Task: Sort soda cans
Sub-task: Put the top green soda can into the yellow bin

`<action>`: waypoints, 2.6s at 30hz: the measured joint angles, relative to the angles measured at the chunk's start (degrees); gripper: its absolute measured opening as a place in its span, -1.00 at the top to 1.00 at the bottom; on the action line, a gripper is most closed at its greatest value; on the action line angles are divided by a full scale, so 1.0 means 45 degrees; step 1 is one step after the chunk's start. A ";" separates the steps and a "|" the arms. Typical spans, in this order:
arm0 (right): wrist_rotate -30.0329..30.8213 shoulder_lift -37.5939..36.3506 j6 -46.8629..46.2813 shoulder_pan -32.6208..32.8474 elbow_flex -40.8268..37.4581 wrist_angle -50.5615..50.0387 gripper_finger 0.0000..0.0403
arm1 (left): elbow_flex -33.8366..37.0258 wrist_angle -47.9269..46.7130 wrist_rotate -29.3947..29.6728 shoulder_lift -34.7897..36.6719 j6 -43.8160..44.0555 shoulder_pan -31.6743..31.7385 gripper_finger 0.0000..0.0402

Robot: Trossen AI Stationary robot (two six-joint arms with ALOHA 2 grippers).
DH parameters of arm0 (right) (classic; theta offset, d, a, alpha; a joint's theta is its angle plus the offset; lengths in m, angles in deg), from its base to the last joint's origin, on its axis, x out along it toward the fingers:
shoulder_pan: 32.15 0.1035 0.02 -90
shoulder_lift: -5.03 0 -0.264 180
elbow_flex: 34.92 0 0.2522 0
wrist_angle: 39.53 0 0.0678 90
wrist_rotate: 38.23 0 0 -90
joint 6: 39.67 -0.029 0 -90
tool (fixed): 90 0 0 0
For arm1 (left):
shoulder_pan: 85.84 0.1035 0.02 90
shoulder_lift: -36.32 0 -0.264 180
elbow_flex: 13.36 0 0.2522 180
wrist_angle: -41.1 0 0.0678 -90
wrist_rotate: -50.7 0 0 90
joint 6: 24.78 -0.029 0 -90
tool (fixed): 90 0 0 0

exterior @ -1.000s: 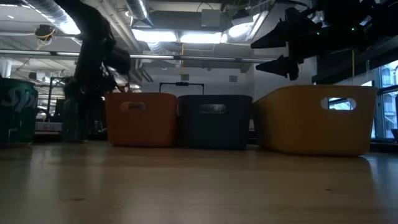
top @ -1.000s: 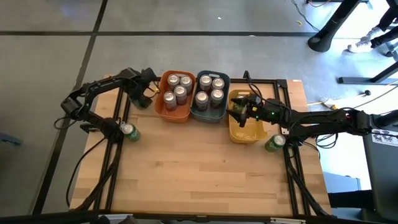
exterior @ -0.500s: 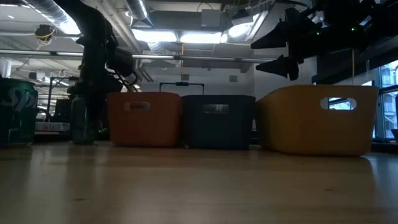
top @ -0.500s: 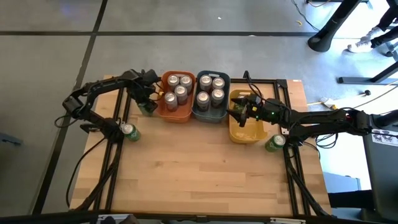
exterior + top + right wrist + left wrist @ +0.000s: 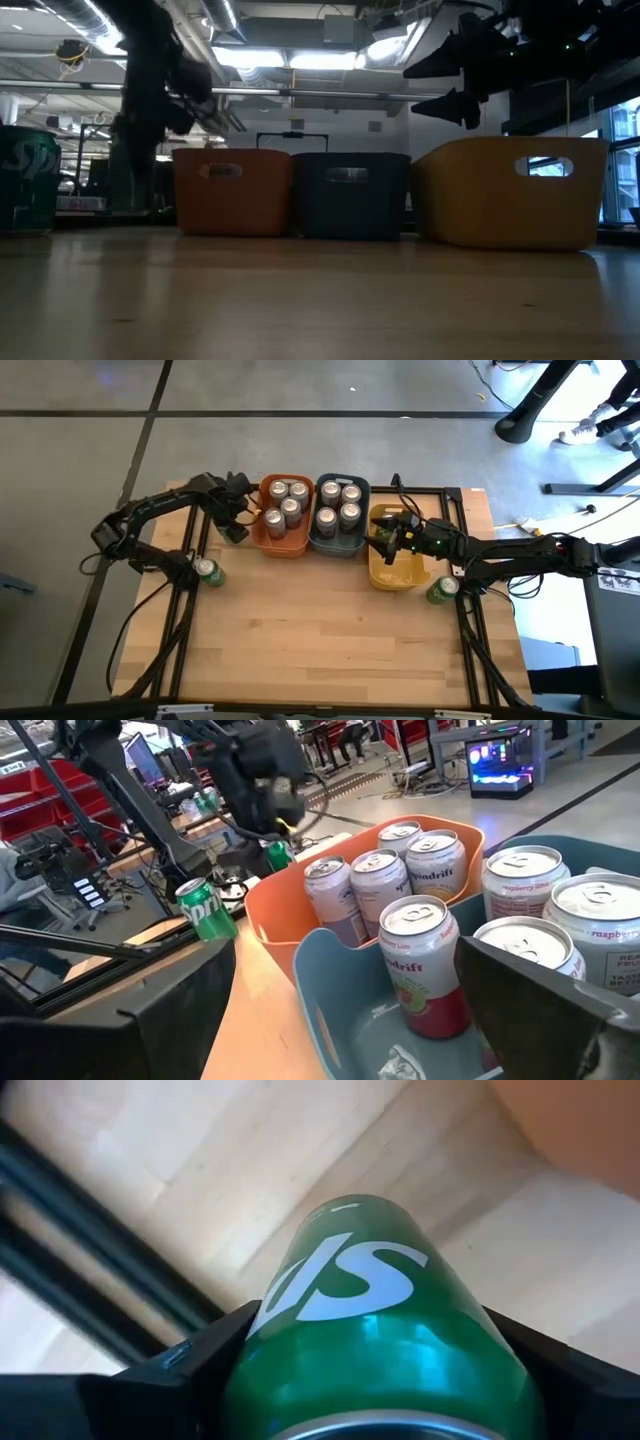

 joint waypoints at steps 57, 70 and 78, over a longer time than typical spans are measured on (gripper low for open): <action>0.4322 0.3658 0.0312 0.7665 0.1758 0.0991 -0.82 | -0.2510 0.7504 0.0124 -0.2128 0.4655 -1.3460 -0.47; 0.4320 0.8183 0.0352 0.6869 0.2164 0.3773 0.16 | -0.2506 0.8547 0.0121 -0.3889 0.3865 -1.2752 -0.47; 0.3877 0.9060 0.1039 0.6824 0.3341 0.2333 0.65 | -0.2510 0.8862 0.0102 -0.3961 0.3808 -1.2712 -0.47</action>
